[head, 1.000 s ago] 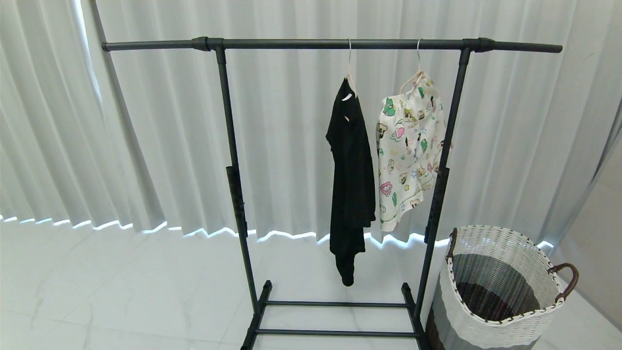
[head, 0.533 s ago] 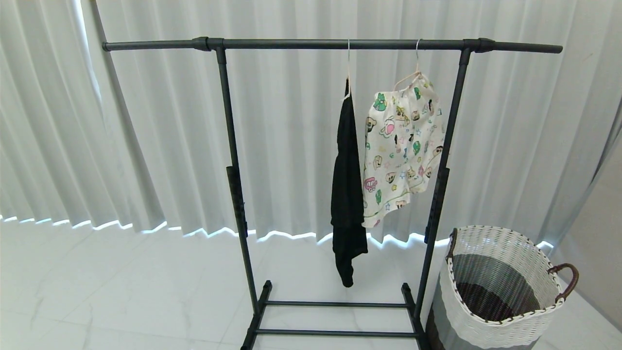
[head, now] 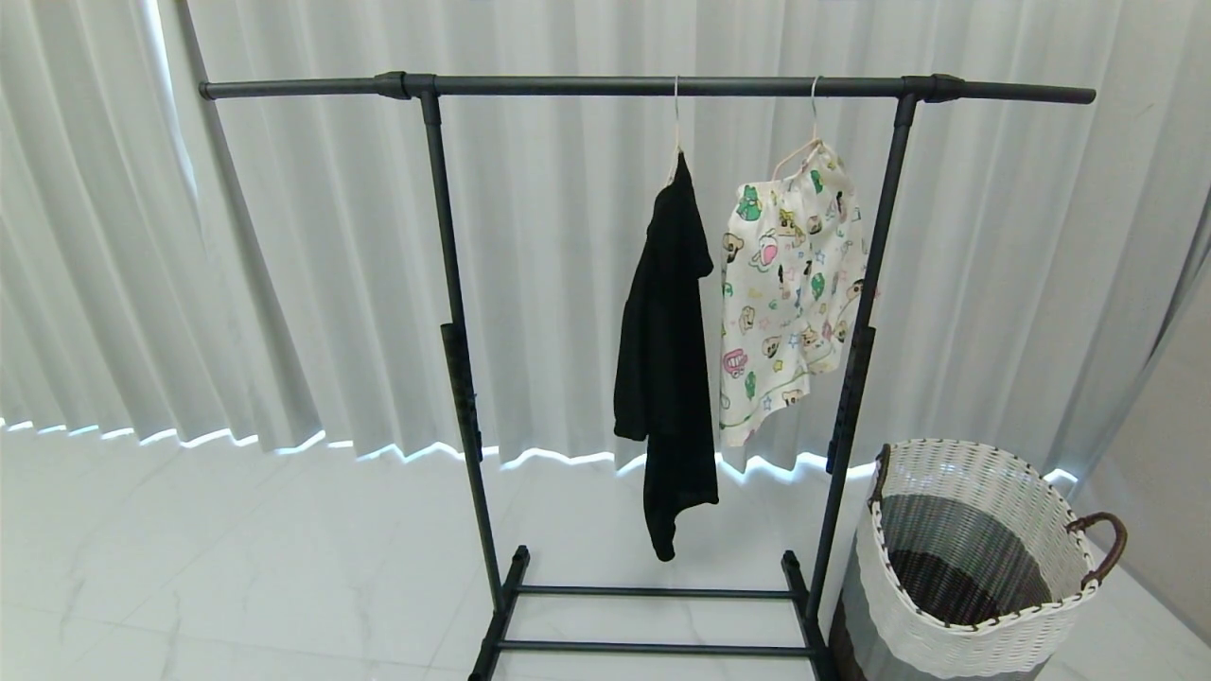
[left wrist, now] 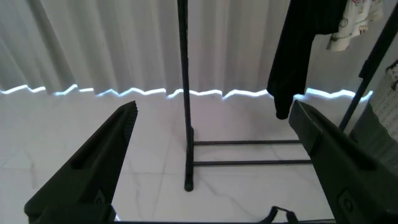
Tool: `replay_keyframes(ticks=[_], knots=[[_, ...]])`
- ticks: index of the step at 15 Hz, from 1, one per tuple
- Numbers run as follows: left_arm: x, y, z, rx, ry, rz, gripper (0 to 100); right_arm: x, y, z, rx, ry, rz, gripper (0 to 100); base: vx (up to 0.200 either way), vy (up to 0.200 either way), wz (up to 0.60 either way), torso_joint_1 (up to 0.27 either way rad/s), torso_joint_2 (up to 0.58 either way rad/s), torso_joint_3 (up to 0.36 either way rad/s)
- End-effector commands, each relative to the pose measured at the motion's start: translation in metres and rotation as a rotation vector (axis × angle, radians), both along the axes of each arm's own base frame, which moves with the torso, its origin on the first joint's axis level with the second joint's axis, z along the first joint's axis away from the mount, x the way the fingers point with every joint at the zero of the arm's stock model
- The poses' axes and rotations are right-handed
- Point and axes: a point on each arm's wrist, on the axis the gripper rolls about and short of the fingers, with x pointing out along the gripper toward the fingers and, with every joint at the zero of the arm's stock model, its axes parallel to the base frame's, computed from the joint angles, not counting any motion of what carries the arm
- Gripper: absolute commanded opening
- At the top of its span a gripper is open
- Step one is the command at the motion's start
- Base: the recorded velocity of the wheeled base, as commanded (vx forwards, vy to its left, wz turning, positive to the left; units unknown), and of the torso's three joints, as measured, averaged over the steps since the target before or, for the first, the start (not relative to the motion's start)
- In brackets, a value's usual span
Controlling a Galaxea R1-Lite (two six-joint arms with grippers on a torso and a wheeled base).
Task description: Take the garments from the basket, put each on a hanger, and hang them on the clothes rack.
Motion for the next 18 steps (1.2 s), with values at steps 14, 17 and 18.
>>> replay_keyframes(ticks=[14,17,18], knots=[[-0.0063,-0.0004,-0.0021,-0.023,-0.079,0.05,100,-0.006,-0.0011,-0.0016,0.018,-0.078,0.038,100,0.0,0.0,0.0,0.0,0.0,0.0],[-0.0064,-0.0004,-0.0016,-0.023,-0.08,0.052,100,-0.006,-0.0011,-0.0016,0.018,-0.078,0.04,100,0.0,0.0,0.0,0.0,0.0,0.0],[-0.0063,-0.0004,-0.0019,-0.023,-0.08,0.052,100,-0.006,-0.0011,-0.0016,0.018,-0.078,0.04,100,0.0,0.0,0.0,0.0,0.0,0.0]])
